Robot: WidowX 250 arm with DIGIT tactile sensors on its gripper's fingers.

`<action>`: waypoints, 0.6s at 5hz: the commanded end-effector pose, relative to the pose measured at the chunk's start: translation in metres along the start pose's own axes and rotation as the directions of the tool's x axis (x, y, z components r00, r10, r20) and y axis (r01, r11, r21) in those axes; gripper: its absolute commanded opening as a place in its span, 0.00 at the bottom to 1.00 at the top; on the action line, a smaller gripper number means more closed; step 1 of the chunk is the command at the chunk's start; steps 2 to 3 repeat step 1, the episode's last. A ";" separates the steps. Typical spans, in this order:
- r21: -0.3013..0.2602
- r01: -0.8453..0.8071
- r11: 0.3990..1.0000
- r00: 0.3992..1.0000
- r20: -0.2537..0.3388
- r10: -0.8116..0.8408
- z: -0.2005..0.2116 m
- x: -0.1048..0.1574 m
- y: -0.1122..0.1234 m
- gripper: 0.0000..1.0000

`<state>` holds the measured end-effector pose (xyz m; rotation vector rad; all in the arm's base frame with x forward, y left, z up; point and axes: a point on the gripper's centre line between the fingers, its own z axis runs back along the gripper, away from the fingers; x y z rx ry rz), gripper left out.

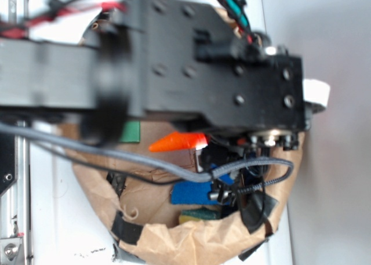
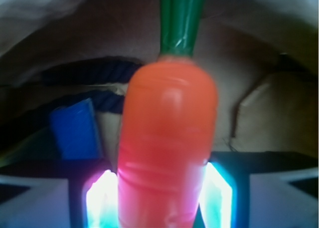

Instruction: Grab the carrot.

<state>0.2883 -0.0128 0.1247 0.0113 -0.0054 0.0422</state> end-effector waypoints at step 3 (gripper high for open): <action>-0.051 0.098 0.994 0.989 0.115 -0.091 0.062 -0.033 0.003 0.00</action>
